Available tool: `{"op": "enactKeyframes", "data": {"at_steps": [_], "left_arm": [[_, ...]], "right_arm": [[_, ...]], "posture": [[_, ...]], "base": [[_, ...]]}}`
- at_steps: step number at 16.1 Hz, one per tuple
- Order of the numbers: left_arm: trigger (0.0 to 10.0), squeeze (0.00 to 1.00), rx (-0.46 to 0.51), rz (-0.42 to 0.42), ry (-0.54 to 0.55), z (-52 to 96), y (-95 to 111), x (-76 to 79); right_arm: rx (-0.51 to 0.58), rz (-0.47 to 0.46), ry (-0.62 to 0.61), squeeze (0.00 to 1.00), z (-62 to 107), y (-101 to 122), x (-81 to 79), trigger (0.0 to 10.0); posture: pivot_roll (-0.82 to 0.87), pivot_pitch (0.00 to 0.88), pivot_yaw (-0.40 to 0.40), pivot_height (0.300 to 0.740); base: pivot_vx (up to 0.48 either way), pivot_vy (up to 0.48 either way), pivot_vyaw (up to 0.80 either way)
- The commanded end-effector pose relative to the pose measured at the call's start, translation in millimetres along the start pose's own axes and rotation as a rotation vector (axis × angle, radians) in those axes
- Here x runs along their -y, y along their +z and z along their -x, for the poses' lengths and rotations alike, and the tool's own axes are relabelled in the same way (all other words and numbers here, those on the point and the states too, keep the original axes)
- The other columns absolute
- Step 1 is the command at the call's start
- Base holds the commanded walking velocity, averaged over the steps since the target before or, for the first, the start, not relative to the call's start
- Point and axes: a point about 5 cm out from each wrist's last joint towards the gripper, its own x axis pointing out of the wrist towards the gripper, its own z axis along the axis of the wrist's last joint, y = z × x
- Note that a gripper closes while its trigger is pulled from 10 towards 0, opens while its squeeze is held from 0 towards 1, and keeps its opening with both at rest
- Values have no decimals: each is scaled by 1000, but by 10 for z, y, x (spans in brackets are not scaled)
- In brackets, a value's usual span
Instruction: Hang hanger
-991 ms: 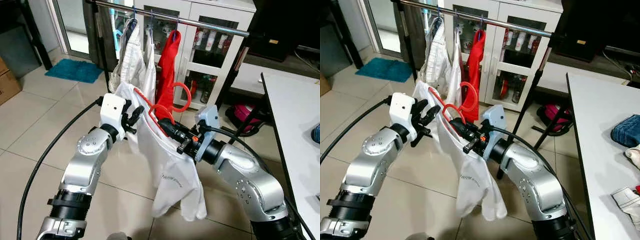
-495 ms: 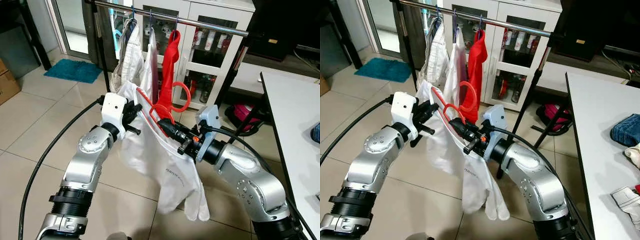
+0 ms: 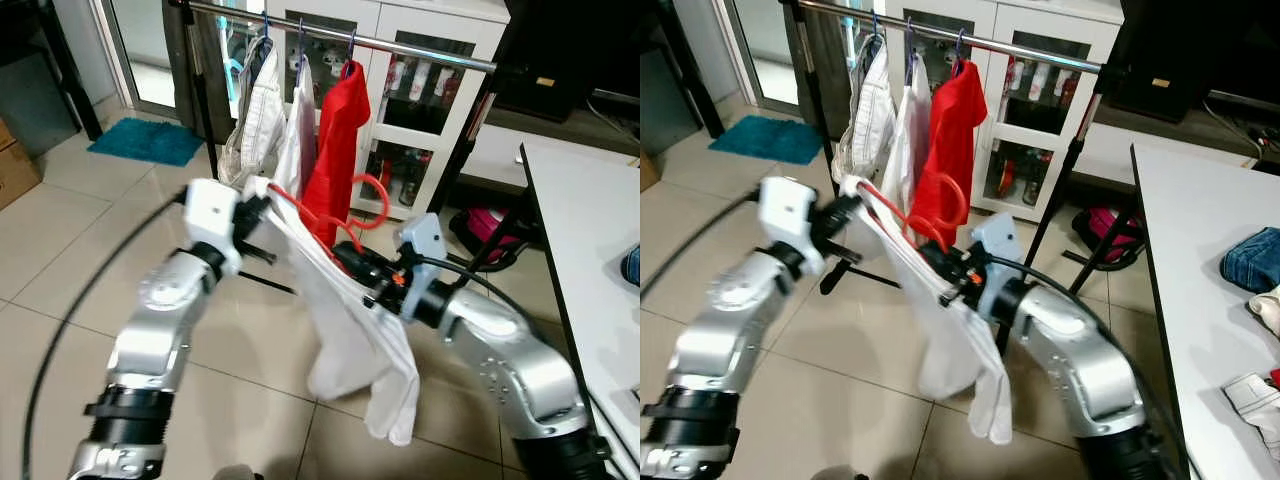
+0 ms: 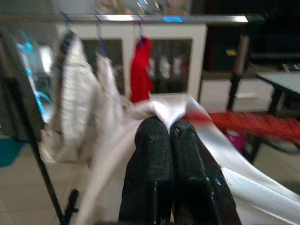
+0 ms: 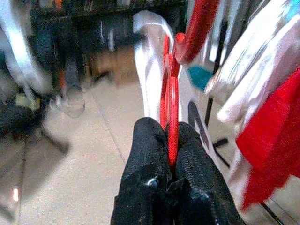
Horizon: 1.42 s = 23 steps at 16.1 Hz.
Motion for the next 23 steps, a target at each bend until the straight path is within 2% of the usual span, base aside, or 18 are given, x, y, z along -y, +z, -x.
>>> {"op": "enactKeyframes", "data": {"at_steps": [1,3,5,6,7,9,11,12,14,15,16,17,18,21,22,23], "left_arm": [[0,0,71,-15,33,15,174,-92],[0,0,83,-64,104,42,298,-290],[0,0,59,-117,256,86,372,-609],[0,0,32,-140,316,110,375,-771],[0,0,-23,-159,334,123,314,-868],[0,0,-96,-168,329,126,171,-899],[0,0,-166,-140,236,93,-62,-696],[0,0,-147,-111,141,49,-78,-510],[0,0,-48,-14,-249,-17,-17,221],[0,0,-33,6,-323,-2,-5,348],[0,0,-20,53,-453,68,3,554],[0,0,-21,70,-498,113,0,613],[0,0,-32,98,-555,234,-17,669],[0,0,-41,132,-544,393,-18,608],[0,0,-50,139,-497,472,-25,539],[0,0,-63,139,-436,527,-42,467]], "right_arm": [[-54,20,29,0,14,-64,5,0],[-82,49,118,0,86,-90,-18,0],[-58,47,187,0,166,-39,-30,0],[-10,11,216,0,201,28,-36,0],[52,-36,234,0,219,103,-40,0],[120,-88,250,0,220,177,-54,0],[214,-161,197,0,166,277,-31,0],[239,-189,148,0,116,306,-12,0],[267,-278,-93,0,-95,302,139,0],[263,-284,-146,0,-131,287,182,0],[269,-295,-281,0,-179,265,304,0],[284,-317,-347,0,-184,256,375,0],[298,-314,-468,0,-169,224,505,0],[294,-262,-521,0,-140,195,556,0],[301,-265,-532,0,-120,191,566,0],[286,-266,-529,0,-114,178,559,10000]], "posture": [[17,0,-72,740],[19,0,-72,740],[20,0,-70,740],[20,0,-68,740],[21,0,-66,740],[19,0,-59,740],[15,0,-51,740],[14,0,-50,740],[15,0,-49,740],[16,0,-50,740],[19,0,-54,740],[19,0,-54,740],[25,0,-59,740],[32,0,-66,740],[36,0,-75,740],[35,0,-79,740]], "base": [[0,0,0],[0,0,0],[0,0,0],[0,0,0],[0,0,0],[0,0,0],[0,0,0],[0,0,0],[0,0,0],[0,0,0],[0,0,0],[0,0,0],[0,0,0],[0,0,0],[0,0,0],[0,0,0]]}}
